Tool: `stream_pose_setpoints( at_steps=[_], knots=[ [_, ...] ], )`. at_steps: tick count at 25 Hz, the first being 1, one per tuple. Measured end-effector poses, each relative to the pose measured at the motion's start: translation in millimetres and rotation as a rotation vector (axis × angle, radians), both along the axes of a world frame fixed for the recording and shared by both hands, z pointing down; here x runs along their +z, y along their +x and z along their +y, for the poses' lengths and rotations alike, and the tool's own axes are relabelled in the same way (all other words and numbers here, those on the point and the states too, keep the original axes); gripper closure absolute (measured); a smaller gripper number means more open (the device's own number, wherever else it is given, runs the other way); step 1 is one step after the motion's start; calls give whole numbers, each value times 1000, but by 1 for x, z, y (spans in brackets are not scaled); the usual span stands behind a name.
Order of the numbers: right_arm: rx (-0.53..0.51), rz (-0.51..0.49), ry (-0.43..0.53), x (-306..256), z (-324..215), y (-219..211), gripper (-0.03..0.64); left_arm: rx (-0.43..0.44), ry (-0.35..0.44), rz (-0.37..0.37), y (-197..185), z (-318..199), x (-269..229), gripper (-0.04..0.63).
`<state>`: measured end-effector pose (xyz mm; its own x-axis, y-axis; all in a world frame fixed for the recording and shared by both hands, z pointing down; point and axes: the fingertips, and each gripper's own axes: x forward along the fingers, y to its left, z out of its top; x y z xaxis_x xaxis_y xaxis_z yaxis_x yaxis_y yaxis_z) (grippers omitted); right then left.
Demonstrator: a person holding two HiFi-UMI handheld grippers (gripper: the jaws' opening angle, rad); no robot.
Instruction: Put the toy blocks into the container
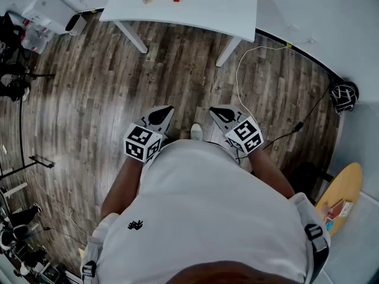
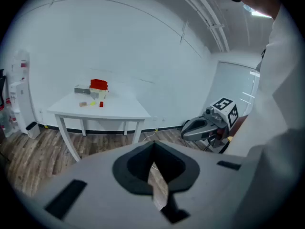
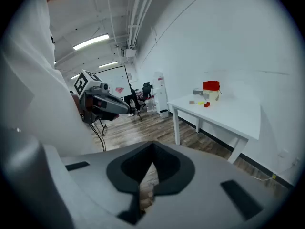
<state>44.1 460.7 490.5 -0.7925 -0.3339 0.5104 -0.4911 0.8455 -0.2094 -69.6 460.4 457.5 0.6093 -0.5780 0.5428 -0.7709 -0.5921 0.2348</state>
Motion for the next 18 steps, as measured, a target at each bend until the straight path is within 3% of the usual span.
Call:
stream_pose_setpoints(
  at_steps=[11, 18],
  knots=[
    [14, 0, -4, 4, -47, 22, 612, -25, -13, -1, 7, -52, -8, 589],
    [83, 48, -25, 18, -89, 12, 611, 38, -8, 20, -4, -109, 7, 589]
  ],
)
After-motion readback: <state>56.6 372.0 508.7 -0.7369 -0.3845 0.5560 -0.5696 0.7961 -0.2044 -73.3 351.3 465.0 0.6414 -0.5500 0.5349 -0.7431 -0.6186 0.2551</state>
